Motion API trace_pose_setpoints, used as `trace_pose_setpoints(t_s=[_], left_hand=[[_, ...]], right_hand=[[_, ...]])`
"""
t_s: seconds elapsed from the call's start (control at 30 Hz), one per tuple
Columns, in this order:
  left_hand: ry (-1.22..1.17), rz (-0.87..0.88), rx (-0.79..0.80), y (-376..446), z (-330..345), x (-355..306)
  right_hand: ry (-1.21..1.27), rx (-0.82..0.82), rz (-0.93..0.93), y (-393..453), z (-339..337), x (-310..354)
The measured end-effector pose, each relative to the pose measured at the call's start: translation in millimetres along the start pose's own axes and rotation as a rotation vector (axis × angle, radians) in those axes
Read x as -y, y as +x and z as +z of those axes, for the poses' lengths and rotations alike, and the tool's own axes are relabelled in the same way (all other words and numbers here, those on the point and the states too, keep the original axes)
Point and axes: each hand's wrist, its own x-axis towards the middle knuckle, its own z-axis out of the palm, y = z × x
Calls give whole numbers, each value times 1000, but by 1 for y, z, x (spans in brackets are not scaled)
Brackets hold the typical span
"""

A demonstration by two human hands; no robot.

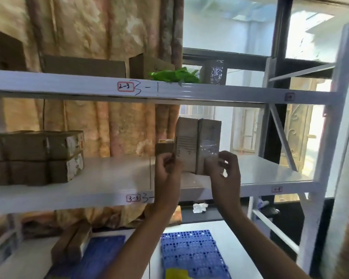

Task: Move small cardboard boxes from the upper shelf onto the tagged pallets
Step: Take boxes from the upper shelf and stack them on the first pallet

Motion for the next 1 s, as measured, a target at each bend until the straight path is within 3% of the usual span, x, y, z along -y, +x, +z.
trace_pose_setpoints(t_s=[0.2, 0.3, 0.4, 0.67, 0.77, 1.0], left_hand=[[119, -17, -194, -85, -126, -10], [148, -179, -316, -144, -199, 2], [-156, -434, -552, -198, -255, 11], [-209, -731, -855, -245, -334, 43], [-88, -754, -828, -240, -362, 62], [289, -749, -470, -200, -414, 126]], right_hand=[[209, 316, 152, -112, 28, 1], [322, 466, 341, -175, 43, -19], [419, 594, 587, -237, 60, -43], [353, 646, 1010, -348, 124, -92], [339, 668, 1057, -356, 150, -106], [231, 629, 1134, -369, 207, -156]])
